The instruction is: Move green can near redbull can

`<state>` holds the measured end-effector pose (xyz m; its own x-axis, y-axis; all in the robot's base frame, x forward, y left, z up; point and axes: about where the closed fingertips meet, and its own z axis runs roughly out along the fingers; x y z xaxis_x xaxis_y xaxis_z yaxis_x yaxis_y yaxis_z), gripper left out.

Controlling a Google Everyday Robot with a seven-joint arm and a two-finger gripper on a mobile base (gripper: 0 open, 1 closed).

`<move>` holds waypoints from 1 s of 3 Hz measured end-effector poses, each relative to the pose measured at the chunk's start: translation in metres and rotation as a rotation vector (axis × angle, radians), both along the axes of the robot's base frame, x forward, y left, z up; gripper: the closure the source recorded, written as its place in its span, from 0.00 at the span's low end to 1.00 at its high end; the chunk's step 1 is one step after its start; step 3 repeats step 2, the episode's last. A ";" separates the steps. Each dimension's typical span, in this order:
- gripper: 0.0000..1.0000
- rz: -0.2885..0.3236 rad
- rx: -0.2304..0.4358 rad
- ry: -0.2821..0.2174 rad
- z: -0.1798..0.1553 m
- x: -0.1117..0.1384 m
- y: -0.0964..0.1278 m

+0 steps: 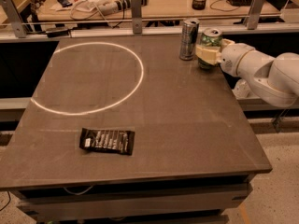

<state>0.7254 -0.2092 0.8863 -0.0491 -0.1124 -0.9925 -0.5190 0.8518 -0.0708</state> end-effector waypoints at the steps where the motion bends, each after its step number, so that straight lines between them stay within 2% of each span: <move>1: 1.00 -0.004 0.008 0.033 -0.008 0.005 0.000; 2: 0.84 -0.002 0.008 0.033 -0.008 0.005 0.002; 3: 0.84 -0.002 0.008 0.033 -0.008 0.005 0.002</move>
Offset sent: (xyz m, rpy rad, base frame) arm 0.0043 0.0003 -0.0070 0.0063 0.0281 -0.0033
